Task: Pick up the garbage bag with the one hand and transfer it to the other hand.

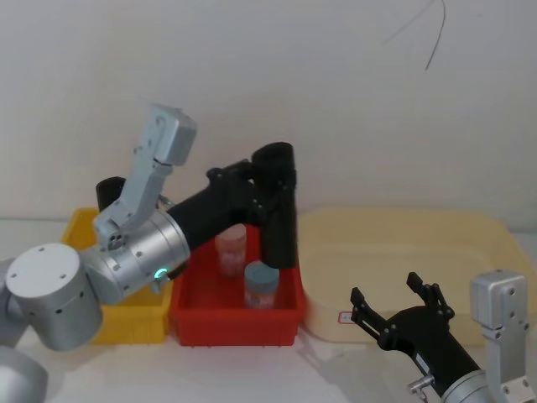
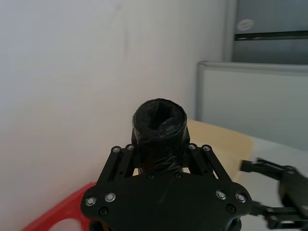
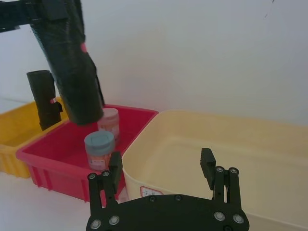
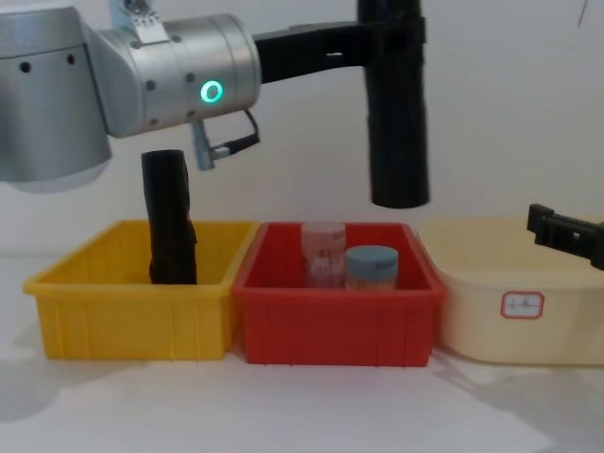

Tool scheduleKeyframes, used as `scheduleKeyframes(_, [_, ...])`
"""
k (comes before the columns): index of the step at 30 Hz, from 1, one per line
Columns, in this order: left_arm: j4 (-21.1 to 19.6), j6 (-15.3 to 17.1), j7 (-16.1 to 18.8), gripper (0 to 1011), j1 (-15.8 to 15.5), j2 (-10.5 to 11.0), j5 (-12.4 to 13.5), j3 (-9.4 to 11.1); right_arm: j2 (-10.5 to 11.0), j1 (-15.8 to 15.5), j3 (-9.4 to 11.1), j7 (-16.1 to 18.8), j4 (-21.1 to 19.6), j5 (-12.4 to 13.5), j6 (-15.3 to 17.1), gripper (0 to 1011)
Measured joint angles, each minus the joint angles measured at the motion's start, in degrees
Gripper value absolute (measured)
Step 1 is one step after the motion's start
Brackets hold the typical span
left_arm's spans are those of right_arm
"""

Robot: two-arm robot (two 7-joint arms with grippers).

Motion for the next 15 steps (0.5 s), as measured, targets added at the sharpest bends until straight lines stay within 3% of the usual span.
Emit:
scheduleKeyframes(9, [4.27, 1.12, -5.13, 405, -2.04, -2.30, -3.69, 1.68, 0.00, 0.00, 0.00, 0.00, 0.00, 0.00, 0.00, 1001])
scheduleKeyframes(15, [6.62, 1.41, -6.55, 405, -2.92, -3.39, -5.05, 2.38, 0.00, 0.00, 0.00, 0.00, 0.00, 0.00, 0.00, 1001])
